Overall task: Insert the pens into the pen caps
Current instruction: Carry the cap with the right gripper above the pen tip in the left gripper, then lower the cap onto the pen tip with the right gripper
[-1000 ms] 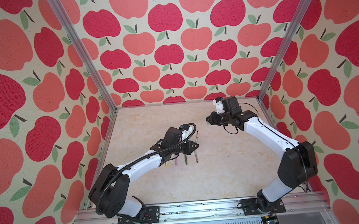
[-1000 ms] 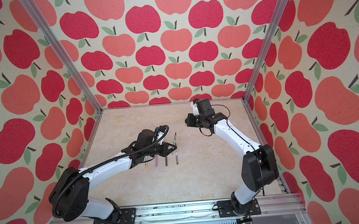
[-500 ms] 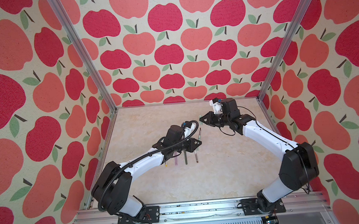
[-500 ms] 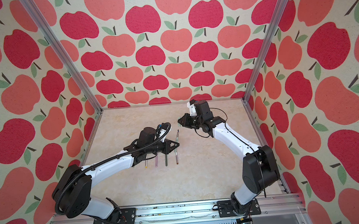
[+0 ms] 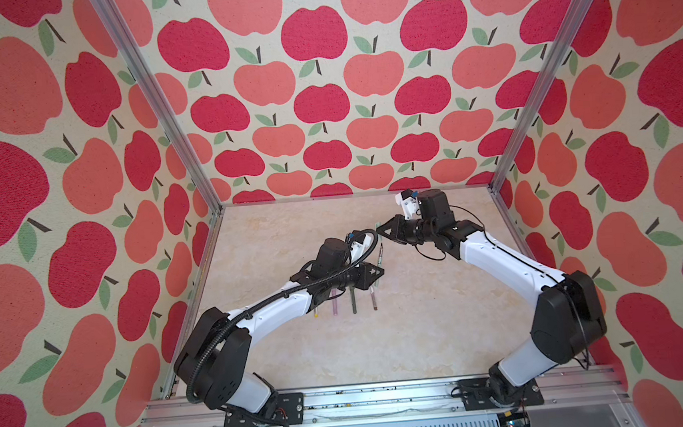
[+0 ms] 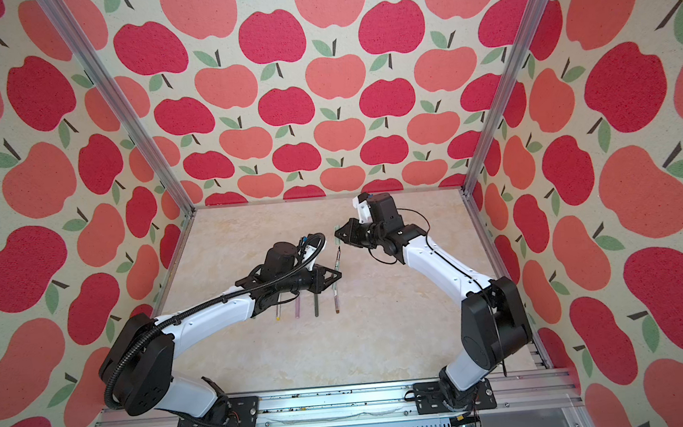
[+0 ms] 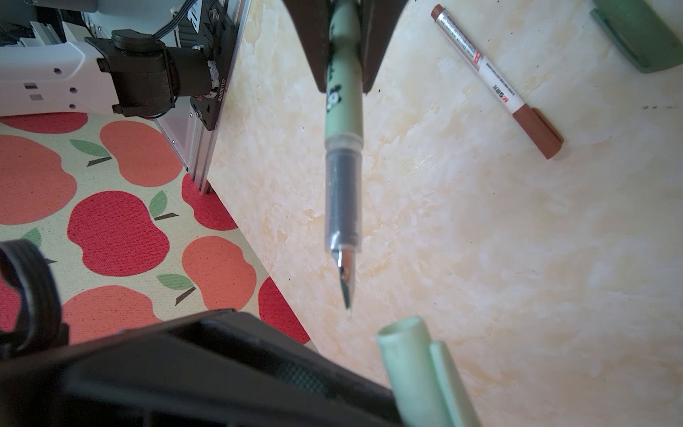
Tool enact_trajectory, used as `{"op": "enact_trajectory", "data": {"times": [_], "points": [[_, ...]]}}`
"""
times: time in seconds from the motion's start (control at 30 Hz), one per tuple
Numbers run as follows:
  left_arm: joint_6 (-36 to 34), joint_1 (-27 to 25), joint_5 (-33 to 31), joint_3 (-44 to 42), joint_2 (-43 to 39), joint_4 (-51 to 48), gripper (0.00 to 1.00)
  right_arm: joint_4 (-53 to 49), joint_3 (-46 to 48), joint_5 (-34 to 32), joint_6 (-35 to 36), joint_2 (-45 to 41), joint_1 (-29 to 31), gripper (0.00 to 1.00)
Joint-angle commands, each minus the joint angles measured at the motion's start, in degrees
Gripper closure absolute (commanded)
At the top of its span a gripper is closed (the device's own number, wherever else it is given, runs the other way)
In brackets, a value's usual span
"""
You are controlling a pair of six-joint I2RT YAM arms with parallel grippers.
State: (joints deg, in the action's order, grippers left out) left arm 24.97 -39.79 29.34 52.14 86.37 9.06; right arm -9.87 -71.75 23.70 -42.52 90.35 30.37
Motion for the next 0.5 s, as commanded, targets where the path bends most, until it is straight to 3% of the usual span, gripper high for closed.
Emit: {"op": "enact_trajectory", "data": {"times": [0.0,0.47], "points": [[0.2,-0.2,0.4,1.3,1.0,0.7,0.98,0.3,0.3,0.4,0.0,-2.0,0.3,1.00],[0.1,-0.2,0.5,0.7,0.6,0.3,0.98,-1.7,-1.5,-1.3,1.9,-2.9,0.0,1.00]]}}
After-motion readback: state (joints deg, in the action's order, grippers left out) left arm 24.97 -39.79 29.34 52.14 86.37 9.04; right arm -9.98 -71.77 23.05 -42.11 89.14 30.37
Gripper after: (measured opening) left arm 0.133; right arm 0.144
